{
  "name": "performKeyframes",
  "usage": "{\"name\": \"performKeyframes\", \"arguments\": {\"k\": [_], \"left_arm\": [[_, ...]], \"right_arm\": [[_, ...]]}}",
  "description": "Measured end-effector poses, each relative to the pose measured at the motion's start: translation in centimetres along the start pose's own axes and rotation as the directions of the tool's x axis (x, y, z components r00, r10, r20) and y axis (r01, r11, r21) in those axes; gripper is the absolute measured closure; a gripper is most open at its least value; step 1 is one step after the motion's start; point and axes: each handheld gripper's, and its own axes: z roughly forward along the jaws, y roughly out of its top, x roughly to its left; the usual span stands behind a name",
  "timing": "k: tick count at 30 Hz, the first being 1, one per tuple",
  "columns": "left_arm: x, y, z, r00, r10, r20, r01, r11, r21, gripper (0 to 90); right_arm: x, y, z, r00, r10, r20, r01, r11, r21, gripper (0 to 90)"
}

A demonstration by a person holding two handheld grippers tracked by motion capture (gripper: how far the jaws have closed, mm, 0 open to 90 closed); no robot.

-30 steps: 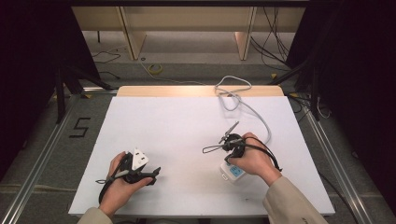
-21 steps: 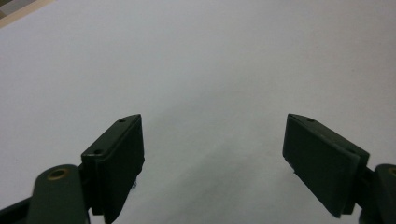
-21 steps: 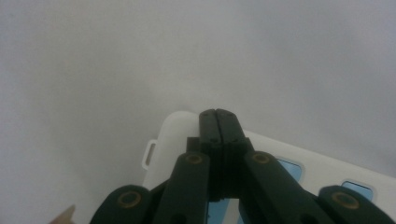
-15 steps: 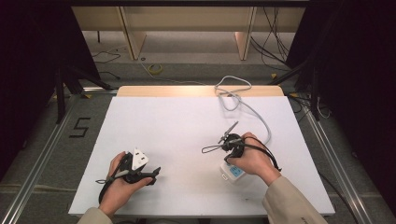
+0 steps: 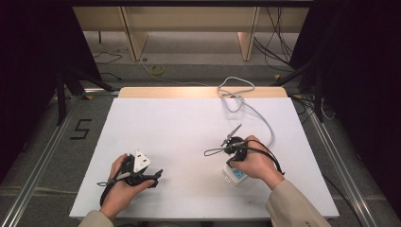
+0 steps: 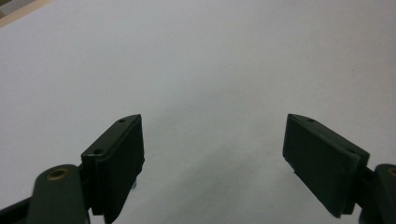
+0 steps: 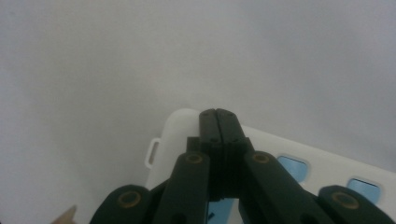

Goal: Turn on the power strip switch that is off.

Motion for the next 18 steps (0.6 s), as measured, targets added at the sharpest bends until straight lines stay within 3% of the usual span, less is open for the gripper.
{"name": "performKeyframes", "arguments": {"k": [18], "left_arm": [[-0.07,0.01,0.03,1.0000,-0.001,0.006,0.001,1.0000,0.002,20.6]], "right_arm": [[0.11,0.13,0.06,0.9997,-0.011,0.021,0.010,1.000,0.009,90.0]]}}
